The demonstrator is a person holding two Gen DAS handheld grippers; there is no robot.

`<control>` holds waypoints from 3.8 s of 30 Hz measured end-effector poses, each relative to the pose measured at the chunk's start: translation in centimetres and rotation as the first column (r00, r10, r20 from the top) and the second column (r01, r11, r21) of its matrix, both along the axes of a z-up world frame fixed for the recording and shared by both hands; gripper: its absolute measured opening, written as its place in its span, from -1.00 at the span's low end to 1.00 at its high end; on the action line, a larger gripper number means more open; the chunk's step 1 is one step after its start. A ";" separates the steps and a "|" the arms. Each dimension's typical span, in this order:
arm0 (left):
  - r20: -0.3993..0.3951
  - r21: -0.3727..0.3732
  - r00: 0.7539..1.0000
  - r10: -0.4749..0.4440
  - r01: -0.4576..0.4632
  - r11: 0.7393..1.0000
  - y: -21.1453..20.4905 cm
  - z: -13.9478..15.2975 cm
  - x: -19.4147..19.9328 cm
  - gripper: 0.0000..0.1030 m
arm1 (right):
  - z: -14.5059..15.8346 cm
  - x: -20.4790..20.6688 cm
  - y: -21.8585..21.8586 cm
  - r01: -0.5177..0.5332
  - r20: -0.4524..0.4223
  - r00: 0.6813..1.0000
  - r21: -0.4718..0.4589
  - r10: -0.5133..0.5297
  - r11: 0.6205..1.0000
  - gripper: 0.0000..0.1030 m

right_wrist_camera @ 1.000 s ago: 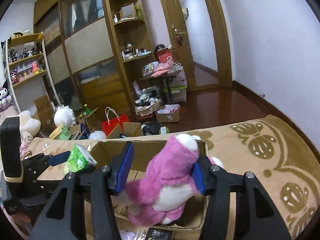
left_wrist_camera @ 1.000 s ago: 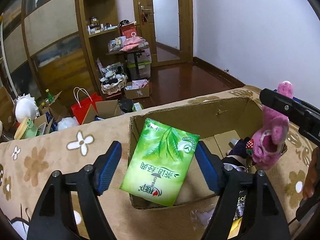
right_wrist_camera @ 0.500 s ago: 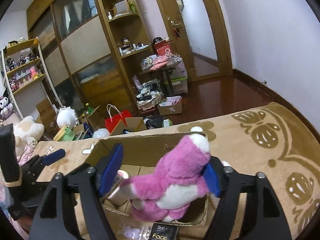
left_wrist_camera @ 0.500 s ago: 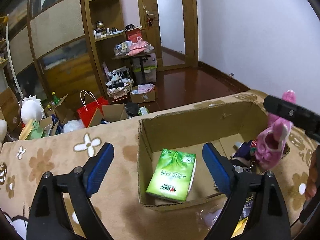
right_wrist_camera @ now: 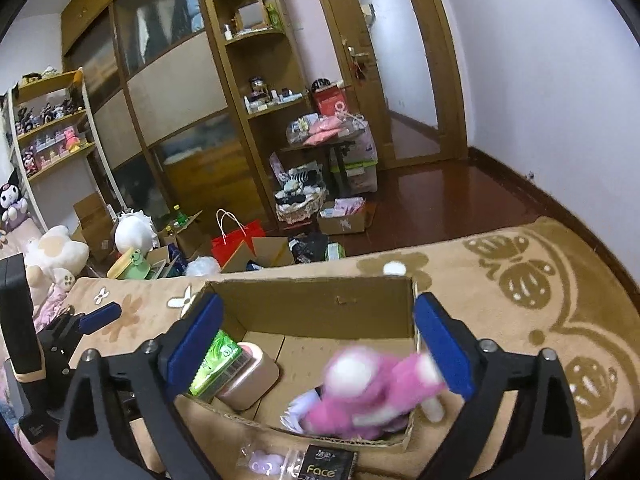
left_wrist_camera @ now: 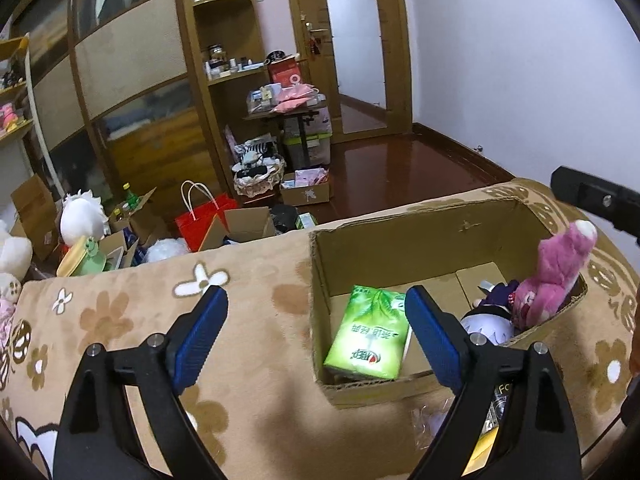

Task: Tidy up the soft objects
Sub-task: 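Withdraw both tools back toward the remaining yellow plush and Face pack, then grasp the white fluffy plush with the left tool while the right tool grasps the yellow plush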

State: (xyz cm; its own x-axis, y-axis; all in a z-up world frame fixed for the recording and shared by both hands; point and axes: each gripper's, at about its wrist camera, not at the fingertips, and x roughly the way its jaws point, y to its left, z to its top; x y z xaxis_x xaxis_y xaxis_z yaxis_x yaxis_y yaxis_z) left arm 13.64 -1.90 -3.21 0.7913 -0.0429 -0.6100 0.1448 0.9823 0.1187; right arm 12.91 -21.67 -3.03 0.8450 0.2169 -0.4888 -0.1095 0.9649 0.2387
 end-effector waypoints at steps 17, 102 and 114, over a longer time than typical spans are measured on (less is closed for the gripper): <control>-0.056 -0.014 0.998 0.011 -0.012 1.000 1.4 1.2 -3.7 0.74 | 1.1 -3.9 -0.2 0.050 -0.046 0.998 -0.024 -0.051 0.998 1.00; -0.630 -0.024 0.775 -0.060 0.058 0.998 -1.3 -10.8 -4.9 0.59 | -14.2 -7.0 9.0 -0.173 -0.549 0.835 -0.192 0.040 0.966 1.00; -0.717 -0.077 0.693 -0.076 0.029 0.997 -0.8 -13.0 -4.7 0.00 | -15.3 -6.8 9.7 -0.216 -0.599 0.797 -0.157 0.081 0.964 1.00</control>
State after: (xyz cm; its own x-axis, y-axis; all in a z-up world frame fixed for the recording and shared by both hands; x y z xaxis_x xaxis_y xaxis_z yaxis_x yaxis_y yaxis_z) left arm 8.97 -2.70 -16.18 0.1083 -0.1224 -0.9866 0.2147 0.9719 -0.0970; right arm 6.11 -12.02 -18.37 0.3505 0.1533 -0.9239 -0.1606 0.9817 0.1020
